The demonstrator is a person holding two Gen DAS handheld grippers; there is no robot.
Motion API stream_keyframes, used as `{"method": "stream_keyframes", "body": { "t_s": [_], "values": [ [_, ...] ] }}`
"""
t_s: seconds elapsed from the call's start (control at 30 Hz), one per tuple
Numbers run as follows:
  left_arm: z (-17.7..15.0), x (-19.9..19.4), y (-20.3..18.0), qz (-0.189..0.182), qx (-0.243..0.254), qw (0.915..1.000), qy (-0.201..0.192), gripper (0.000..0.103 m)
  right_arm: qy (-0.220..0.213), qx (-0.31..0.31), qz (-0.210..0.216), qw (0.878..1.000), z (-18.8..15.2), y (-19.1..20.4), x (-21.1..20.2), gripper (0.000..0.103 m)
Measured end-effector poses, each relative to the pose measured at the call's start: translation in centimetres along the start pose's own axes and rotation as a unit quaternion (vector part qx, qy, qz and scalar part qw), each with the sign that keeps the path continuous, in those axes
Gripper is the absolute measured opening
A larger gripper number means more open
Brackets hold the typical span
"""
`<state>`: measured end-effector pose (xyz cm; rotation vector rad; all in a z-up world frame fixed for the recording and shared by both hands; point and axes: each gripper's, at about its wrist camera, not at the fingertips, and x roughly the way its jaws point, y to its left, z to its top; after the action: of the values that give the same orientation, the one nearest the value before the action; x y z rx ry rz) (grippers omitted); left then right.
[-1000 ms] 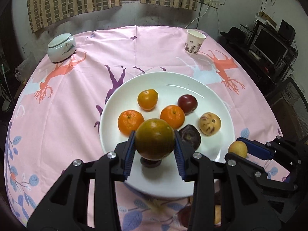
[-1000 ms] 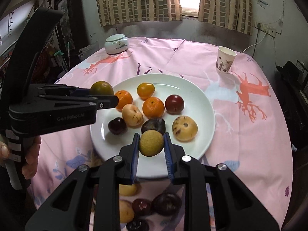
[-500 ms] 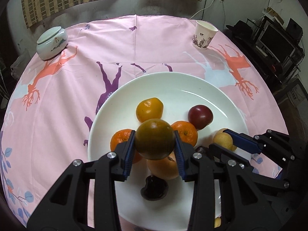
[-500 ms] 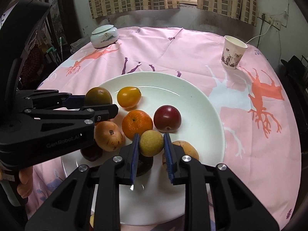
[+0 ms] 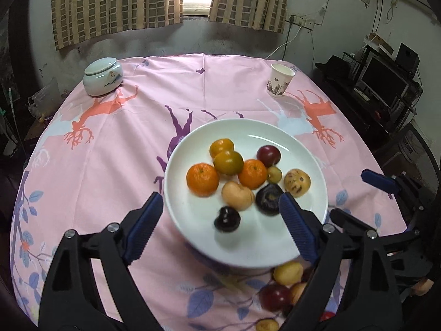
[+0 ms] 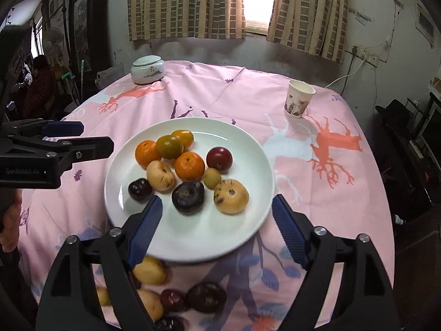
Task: Organize fruits
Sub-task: 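Grasp a small pale yellow fruit with the left tool while the right tool grasps a red tomato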
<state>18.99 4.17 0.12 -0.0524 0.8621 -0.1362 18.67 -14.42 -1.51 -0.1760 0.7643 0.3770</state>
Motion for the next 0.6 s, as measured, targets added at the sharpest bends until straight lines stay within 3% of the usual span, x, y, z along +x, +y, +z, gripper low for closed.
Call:
{"method": "stream_keyframes", "body": {
  "t_s": [0.07, 0.33, 0.6],
  "values": [
    [-2.7, -1.3, -0.2, 0.002, 0.004, 1.0, -0.002, 0.091, -0.003, 0.004, 0.0, 1.0, -2.1, 0.3, -2.1, 0.094],
    [-13.2, -3.2, -2.1, 0.014, 0.027, 0.9995, 0.01, 0.091, 0.021, 0.03, 0.021, 0.999, -11.4, 3.0, -6.6, 0.094],
    [-18.2, -2.4, -3.4, 0.01, 0.047, 0.9976, 0.049, 0.091, 0.051, 0.038, 0.022, 0.998, -16.4, 5.4, -6.6, 0.094]
  ]
}}
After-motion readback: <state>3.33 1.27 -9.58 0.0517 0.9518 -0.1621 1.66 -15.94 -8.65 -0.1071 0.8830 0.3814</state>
